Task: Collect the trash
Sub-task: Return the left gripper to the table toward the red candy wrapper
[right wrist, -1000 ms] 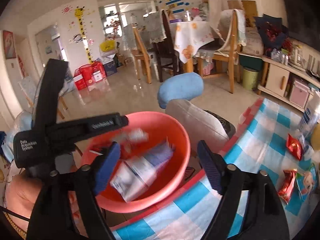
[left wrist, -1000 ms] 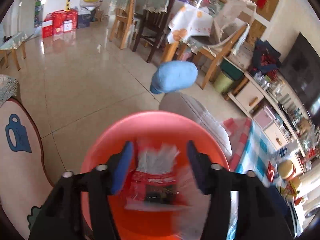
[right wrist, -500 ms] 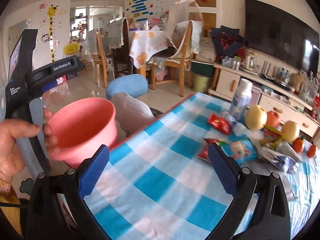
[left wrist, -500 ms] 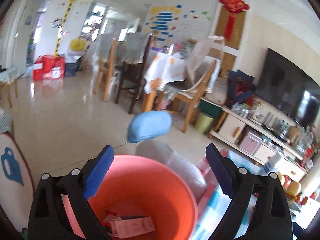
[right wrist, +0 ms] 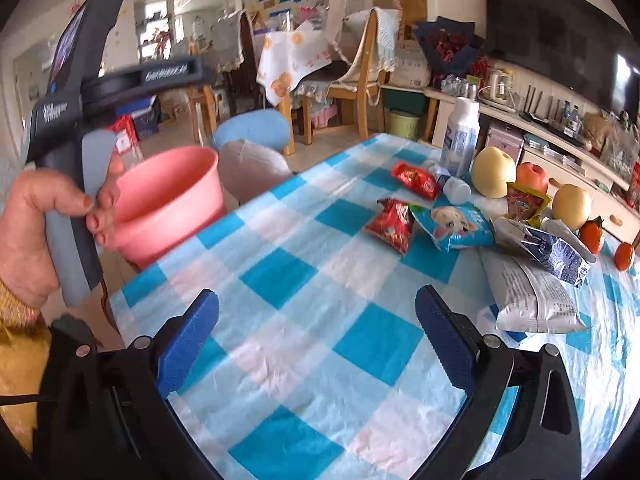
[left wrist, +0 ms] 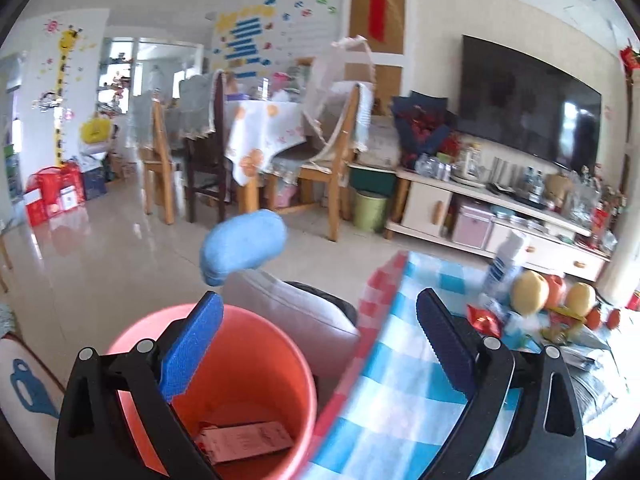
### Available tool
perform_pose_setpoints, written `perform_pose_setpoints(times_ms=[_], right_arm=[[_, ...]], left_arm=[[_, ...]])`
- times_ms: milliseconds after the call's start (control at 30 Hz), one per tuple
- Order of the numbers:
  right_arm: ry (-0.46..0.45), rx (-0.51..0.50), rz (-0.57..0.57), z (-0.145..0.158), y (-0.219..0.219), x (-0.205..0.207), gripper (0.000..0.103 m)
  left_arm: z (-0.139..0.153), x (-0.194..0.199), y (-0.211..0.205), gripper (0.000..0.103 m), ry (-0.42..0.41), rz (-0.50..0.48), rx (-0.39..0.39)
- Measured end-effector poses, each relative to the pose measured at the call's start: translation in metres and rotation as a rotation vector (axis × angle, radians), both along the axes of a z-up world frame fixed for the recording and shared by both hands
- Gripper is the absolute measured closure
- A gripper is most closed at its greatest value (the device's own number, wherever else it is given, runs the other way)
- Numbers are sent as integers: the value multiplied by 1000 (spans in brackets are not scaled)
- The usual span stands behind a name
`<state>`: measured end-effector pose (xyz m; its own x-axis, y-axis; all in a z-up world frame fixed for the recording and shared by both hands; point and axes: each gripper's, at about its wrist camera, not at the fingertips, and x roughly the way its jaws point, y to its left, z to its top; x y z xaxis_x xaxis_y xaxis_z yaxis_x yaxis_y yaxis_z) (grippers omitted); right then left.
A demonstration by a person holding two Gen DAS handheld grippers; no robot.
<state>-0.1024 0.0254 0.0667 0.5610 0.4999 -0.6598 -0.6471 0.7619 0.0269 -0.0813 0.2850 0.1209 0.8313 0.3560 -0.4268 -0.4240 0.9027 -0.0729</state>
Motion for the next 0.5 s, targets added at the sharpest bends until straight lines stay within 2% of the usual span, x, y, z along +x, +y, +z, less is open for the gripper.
perform_pose_setpoints(times_ms=[267, 500], right_arm=[[-52, -50, 59, 1, -8, -12, 4], [-26, -14, 2, 5, -35, -2, 4]], left_arm=[[-11, 14, -32, 7, 47, -99, 21], [-16, 26, -56, 7, 72, -169, 37]])
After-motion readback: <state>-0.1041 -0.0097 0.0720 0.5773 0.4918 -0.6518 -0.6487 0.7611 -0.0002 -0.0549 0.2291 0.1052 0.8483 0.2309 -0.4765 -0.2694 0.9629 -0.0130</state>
